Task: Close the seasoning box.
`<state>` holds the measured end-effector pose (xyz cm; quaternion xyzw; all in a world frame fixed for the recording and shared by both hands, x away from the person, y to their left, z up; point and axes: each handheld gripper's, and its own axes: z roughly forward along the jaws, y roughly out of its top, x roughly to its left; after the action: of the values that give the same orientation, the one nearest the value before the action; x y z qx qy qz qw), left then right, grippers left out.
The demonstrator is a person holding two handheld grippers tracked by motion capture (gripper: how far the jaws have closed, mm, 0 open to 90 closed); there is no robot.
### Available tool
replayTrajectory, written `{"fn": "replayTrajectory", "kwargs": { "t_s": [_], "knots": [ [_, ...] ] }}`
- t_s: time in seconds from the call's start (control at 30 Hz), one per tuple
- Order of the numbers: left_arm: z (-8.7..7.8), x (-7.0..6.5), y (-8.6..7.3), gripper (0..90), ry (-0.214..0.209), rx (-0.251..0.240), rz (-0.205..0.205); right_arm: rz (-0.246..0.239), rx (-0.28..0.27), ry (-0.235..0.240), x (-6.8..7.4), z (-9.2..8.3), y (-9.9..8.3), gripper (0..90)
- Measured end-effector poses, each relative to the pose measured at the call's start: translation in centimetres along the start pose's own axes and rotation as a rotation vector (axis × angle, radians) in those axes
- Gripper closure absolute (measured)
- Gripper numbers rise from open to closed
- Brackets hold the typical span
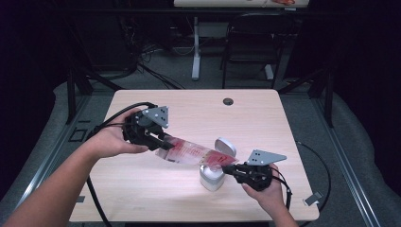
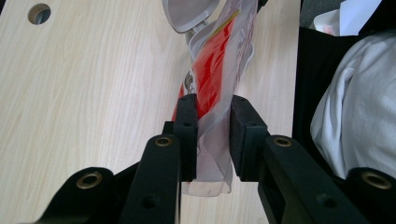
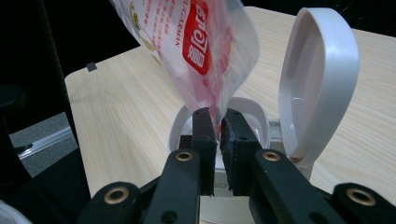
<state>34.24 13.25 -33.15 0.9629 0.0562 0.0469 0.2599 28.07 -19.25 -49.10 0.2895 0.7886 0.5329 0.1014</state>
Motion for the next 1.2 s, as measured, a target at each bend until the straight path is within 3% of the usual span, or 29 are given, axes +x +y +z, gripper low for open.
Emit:
{"fn": "replayTrajectory", "kwargs": {
  "t_s": [0.57, 1.2],
  "knots": [
    [0.1, 0.1, -0.7, 75.3, -0.001, -0.006, -0.015, 0.002, 0.013, 0.004, 0.0, 0.5, -0.2, 81.6],
    [0.2, 0.2, -1.4, 75.1, -0.009, -0.014, -0.023, -0.024, 0.030, -0.007, 0.1, 0.6, 0.0, 87.5]
  ]
}}
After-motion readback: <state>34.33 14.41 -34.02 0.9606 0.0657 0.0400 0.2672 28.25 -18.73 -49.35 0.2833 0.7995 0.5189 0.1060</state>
